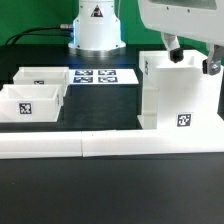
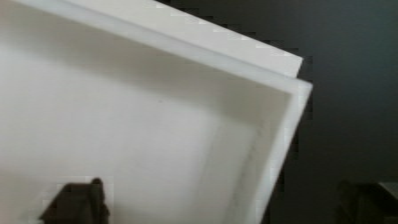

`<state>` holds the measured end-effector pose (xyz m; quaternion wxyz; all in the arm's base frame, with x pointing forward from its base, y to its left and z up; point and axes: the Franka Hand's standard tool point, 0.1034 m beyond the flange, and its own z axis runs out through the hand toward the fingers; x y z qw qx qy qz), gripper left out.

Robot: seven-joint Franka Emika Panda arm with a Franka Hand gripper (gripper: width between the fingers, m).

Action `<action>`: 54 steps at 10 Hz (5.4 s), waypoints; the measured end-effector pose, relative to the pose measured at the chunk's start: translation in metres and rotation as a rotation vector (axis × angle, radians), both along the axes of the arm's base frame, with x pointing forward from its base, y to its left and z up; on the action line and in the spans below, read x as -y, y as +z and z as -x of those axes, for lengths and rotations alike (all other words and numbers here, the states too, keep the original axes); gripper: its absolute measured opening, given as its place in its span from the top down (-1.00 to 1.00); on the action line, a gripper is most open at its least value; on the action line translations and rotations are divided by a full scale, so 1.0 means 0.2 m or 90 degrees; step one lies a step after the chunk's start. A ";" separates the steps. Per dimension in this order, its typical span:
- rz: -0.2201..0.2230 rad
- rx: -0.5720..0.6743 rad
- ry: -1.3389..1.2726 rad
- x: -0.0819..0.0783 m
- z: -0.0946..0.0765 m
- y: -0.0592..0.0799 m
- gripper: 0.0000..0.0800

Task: Assemble drawer

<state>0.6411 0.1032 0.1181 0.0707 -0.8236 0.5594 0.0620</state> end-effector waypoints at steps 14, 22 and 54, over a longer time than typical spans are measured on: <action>0.029 0.076 0.722 0.77 0.37 -0.01 -0.62; 0.038 0.071 0.690 1.00 0.63 -0.25 -0.62; 0.050 0.088 0.821 0.79 0.59 -0.36 0.90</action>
Offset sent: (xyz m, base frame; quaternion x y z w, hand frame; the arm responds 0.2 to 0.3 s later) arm -0.0348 -0.0288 0.0230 -0.0260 -0.0237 -0.3354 0.9414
